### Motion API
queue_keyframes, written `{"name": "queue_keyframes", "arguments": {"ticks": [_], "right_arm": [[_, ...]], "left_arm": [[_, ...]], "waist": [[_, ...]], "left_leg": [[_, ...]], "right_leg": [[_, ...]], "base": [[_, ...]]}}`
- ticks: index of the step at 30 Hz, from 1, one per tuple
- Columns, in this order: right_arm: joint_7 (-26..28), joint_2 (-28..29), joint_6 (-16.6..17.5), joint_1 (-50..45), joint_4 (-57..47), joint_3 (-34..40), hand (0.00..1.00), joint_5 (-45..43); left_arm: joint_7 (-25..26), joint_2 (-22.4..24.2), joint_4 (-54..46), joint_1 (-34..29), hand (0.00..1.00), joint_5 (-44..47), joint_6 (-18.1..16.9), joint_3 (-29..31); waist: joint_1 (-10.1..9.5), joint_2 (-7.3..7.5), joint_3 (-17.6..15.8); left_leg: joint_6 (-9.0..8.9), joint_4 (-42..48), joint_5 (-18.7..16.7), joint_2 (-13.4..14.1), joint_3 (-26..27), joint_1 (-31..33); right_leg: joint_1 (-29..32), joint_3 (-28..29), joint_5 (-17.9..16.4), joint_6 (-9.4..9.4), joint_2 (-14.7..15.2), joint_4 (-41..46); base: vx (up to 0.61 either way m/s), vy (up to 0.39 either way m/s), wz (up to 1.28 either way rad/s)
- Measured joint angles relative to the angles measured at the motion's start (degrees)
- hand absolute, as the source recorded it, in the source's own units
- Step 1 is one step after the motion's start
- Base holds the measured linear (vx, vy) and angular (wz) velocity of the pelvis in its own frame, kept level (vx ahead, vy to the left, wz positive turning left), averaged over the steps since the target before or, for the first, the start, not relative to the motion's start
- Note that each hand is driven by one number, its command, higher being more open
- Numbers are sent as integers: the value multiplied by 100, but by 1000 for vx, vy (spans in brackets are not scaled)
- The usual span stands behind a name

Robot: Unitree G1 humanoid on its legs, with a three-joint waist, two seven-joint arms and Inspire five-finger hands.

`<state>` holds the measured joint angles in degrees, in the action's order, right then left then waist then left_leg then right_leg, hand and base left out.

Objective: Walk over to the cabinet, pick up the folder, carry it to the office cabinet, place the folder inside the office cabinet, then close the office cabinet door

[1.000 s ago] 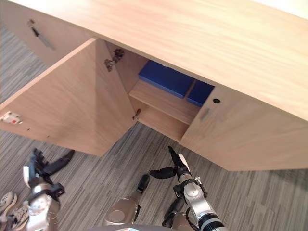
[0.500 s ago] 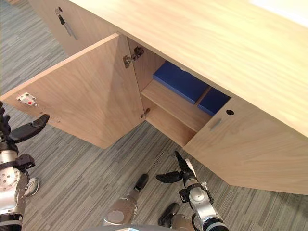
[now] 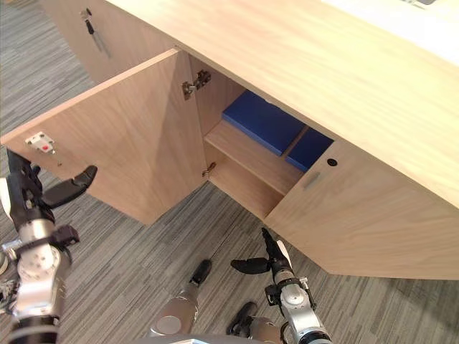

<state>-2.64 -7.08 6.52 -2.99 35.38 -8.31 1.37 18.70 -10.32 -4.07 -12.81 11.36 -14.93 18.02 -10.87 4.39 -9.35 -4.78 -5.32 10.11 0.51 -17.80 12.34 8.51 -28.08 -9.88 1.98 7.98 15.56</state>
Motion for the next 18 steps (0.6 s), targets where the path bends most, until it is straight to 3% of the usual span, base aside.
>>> {"name": "queue_keyframes", "arguments": {"ticks": [1, 4, 8, 11, 13, 15, 16, 17, 18], "right_arm": [[-41, 50, -1, 1, -5, 94, 100, -1], [-147, 161, -6, -58, -8, 177, 100, -2], [-182, 343, -23, -227, 2, 213, 100, 5], [-233, 479, -26, -217, 42, 359, 100, 6], [-265, 560, -22, -203, 135, 376, 100, 5], [-333, 589, -42, -243, 299, 435, 100, 4], [-352, 590, -67, -257, 300, 462, 100, 4], [-380, 593, -110, -337, 293, 601, 100, 4], [-386, 600, -110, -374, 272, 687, 100, 4]], "left_arm": [[6, 306, -242, -429, 100, 89, -119, -184], [7, 610, -509, -1227, 100, 282, -319, -850], [-3, 524, -239, -1543, 100, 435, -290, -1621], [-80, 409, 224, -1609, 100, 448, -158, -2156], [-228, 462, 544, -1604, 100, 444, -13, -2371], [-485, 469, 1001, -1291, 100, 354, 307, -2733], [-570, 421, 1109, -1103, 100, 206, 382, -2816], [-722, 256, 1329, -574, 100, -42, 567, -2975], [-788, 208, 1394, -330, 100, -128, 621, -2965]], "waist": [[25, -1, 0], [66, -11, -2], [84, -42, -19], [200, -208, -49], [465, -206, -80], [848, -242, -133], [928, -260, -175], [1179, -227, -202], [1284, -207, -231]], "left_leg": [[56, 0, -41, 23, 124, -21], [74, 1, -50, 145, 640, -72], [23, 29, 80, 270, 980, -112], [51, 30, 49, 308, 1411, -87], [151, 119, -12, 280, 1820, -28], [318, 535, -363, 221, 2425, -36], [321, 473, -382, 211, 2584, -91], [259, 31, -424, 141, 2956, -274], [197, 5, -477, 108, 3044, -256]], "right_leg": [[-1, 99, 45, 3, -4, -34], [-65, 196, 156, 3, -47, -189], [-99, 258, 218, 33, -106, -297], [97, 806, 214, 142, -173, -316], [268, 1197, 243, 191, -144, -362], [434, 1795, 334, 255, -100, -512], [464, 1948, 359, 219, -108, -560], [547, 2318, 442, 89, -177, -825], [579, 2452, 487, 15, -176, -948]], "base": [[-46, 16, -43], [-61, 19, -20], [-92, -18, -4], [-153, 31, -39], [-67, 60, -53], [24, 114, -102], [-34, 192, -133], [-101, 223, -107], [-95, 234, -115]]}}
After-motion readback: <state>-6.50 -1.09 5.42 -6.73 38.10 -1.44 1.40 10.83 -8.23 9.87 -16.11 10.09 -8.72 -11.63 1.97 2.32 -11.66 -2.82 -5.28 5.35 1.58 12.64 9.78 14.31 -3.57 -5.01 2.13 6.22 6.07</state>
